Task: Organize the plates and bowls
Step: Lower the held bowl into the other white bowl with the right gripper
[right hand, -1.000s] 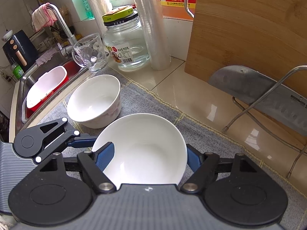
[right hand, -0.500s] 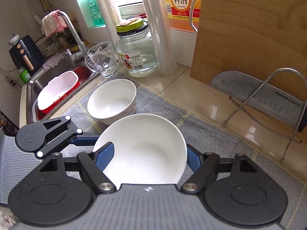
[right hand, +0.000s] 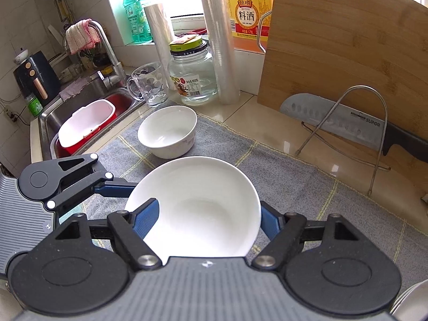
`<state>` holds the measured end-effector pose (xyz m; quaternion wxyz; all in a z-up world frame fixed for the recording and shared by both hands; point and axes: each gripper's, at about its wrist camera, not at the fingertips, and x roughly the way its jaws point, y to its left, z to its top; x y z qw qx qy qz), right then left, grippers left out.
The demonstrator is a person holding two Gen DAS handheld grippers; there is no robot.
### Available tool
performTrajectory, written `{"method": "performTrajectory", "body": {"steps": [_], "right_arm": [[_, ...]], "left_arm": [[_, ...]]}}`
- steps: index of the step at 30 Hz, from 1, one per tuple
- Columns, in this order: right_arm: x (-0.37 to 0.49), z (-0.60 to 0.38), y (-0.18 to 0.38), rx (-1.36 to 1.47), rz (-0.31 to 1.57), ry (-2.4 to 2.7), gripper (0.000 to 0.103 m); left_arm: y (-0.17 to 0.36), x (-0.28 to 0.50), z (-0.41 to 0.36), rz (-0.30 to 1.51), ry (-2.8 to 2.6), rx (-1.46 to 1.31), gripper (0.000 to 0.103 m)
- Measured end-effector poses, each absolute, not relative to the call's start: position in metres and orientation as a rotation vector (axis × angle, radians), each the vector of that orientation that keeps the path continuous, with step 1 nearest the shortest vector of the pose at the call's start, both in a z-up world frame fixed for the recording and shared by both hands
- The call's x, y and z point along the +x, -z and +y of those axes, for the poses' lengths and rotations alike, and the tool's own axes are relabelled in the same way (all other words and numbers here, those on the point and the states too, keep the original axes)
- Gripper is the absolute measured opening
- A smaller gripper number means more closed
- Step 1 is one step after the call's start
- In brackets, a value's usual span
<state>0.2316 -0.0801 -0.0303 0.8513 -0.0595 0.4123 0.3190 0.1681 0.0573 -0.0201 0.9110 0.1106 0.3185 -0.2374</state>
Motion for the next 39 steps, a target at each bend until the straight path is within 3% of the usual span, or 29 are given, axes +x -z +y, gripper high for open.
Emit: {"method": "performTrajectory", "body": {"steps": [39], "right_arm": [[0.161,-0.123,0.059,-0.079,0.944,-0.532,0.084]], "left_arm": [[0.035,0.122,0.014,0.717,0.625,0.294,0.084]]}}
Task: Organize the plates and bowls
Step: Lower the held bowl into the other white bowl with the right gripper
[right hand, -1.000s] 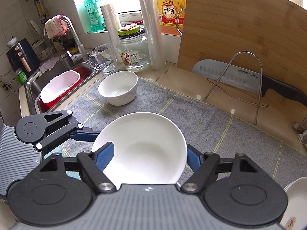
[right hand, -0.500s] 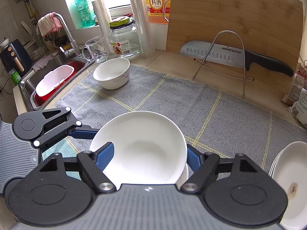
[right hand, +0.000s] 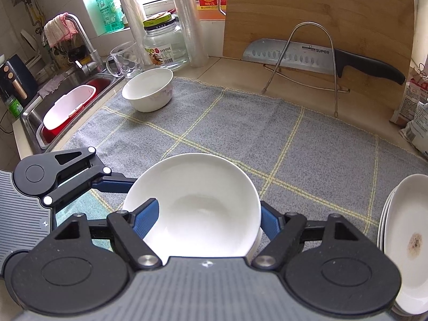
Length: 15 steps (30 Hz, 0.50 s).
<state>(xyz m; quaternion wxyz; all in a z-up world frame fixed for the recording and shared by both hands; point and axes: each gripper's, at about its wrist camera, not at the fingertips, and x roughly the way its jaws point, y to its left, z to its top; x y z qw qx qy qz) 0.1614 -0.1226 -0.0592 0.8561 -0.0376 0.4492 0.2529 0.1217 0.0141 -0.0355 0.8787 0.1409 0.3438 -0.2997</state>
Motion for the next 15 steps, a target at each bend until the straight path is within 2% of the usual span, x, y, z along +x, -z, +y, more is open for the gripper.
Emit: {"method": "performTrajectory", "body": {"steps": [15], "right_arm": [[0.1629,-0.1252,0.0641,-0.077,0.956,-0.522,0.084]], "left_arm": [[0.037,0.1245,0.0127,0.725,0.635,0.295,0.084]]}}
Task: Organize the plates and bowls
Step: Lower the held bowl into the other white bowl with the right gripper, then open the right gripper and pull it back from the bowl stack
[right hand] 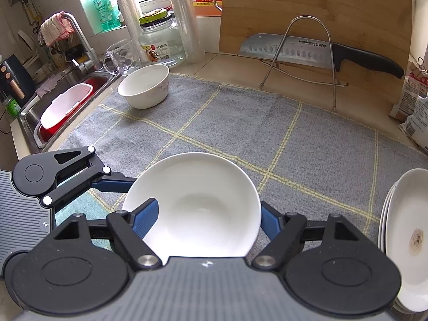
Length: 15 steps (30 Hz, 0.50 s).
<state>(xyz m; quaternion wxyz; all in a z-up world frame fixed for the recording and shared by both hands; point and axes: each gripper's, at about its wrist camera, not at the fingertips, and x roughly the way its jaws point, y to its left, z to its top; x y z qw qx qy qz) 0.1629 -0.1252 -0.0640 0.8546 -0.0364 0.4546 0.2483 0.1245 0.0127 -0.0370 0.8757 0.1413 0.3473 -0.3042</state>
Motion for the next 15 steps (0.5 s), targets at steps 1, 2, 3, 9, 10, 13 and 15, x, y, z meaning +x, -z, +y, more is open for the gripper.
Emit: {"method": "performTrajectory", "body": {"steps": [1,2,3,9,10,13,15], "right_arm": [[0.1628,-0.1253,0.064,-0.075,0.956,-0.522,0.084],[0.1624,-0.1257,0.0639,-0.074,0.955,-0.522,0.084],[0.1621,-0.1257,0.0638,-0.075,0.955,-0.521,0.084],[0.1622,-0.1269,0.0637,-0.069,0.956,-0.516,0.084],[0.1624,-0.1272,0.0643,-0.066,0.957,-0.515,0.084],[0.1628,-0.1273,0.0663,-0.063,0.96,-0.513,0.084],[0.1627,-0.1277,0.067,-0.064,0.96,-0.513,0.084]], "left_arm": [[0.0371,0.1245,0.0124,0.725,0.635,0.296,0.084],[0.0373,0.1246,0.0122,0.724,0.636,0.296,0.084],[0.0374,0.1247,0.0122,0.724,0.637,0.296,0.084],[0.0377,0.1262,0.0122,0.725,0.644,0.3,0.085],[0.0379,0.1267,0.0122,0.727,0.646,0.3,0.086],[0.0388,0.1274,0.0117,0.731,0.646,0.301,0.087],[0.0392,0.1275,0.0115,0.735,0.648,0.302,0.087]]}}
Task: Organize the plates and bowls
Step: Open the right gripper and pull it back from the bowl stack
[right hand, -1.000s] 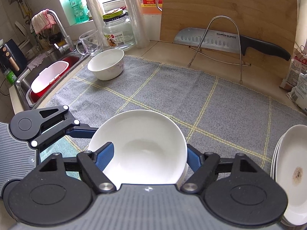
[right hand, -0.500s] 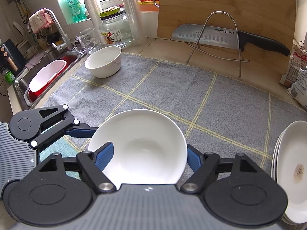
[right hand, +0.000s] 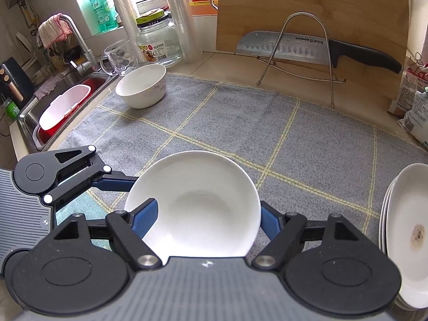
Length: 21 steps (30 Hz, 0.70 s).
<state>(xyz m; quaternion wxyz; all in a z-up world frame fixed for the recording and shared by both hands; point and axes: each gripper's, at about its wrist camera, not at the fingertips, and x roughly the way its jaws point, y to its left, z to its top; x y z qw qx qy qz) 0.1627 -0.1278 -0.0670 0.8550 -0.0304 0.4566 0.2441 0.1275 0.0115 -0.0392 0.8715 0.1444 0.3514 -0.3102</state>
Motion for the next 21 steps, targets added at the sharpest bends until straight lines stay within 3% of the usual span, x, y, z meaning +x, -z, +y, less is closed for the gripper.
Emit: {"method": "performTrajectory", "body": {"steps": [13,17,21], "right_arm": [[0.165,-0.128,0.065,-0.058,0.947,-0.518,0.09],[0.164,-0.128,0.062,-0.065,0.927,-0.516,0.103],[0.163,-0.125,0.062,-0.068,0.919,-0.516,0.103]], "left_arm": [[0.038,0.127,0.013,0.717,0.65,0.318,0.091],[0.031,0.123,0.022,0.689,0.661,0.321,0.095],[0.027,0.121,0.032,0.672,0.659,0.313,0.097]]}}
